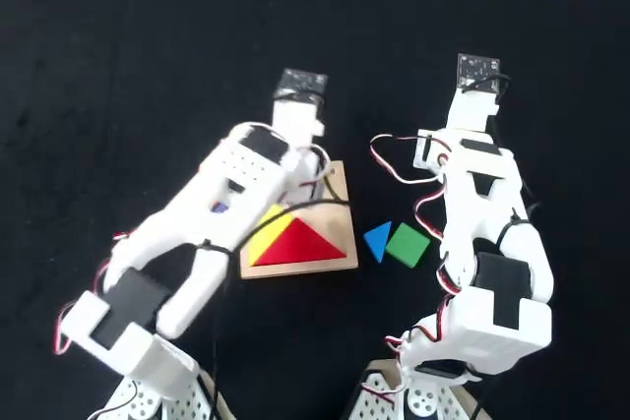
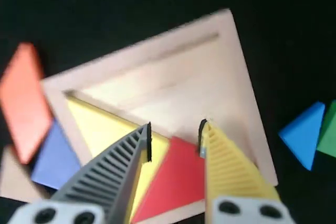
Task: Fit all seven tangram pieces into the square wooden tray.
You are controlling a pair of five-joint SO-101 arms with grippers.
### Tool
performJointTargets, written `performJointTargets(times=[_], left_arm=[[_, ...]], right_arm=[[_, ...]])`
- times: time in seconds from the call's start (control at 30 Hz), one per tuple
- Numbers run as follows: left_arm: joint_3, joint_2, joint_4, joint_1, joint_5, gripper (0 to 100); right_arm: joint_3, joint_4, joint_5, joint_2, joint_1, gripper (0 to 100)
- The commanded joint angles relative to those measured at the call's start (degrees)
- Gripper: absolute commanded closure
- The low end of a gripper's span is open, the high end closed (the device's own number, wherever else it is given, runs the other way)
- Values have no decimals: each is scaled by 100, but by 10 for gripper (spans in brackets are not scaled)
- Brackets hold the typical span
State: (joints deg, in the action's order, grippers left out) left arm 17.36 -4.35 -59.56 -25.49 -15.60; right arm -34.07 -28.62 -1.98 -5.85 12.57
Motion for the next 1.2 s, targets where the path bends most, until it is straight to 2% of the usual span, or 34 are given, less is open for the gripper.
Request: performJointTargets(times=[0.0,0.17,0.27,0.47,0.83,1.17], left_arm=[[-48,457,-53,171,281,827],[-48,132,-35,-321,316,827],[4,-334,237,-593,387,827],[57,-1064,185,-813,1169,827],[75,-378,-615,-787,2031,827],[-4,826,-651,-664,2048,827]], right_arm=[[374,-9,53,66,62,988],[374,-9,53,66,62,988],[374,-9,53,66,62,988],[374,0,53,66,62,988],[374,9,53,66,62,988],[374,0,70,66,79,988]])
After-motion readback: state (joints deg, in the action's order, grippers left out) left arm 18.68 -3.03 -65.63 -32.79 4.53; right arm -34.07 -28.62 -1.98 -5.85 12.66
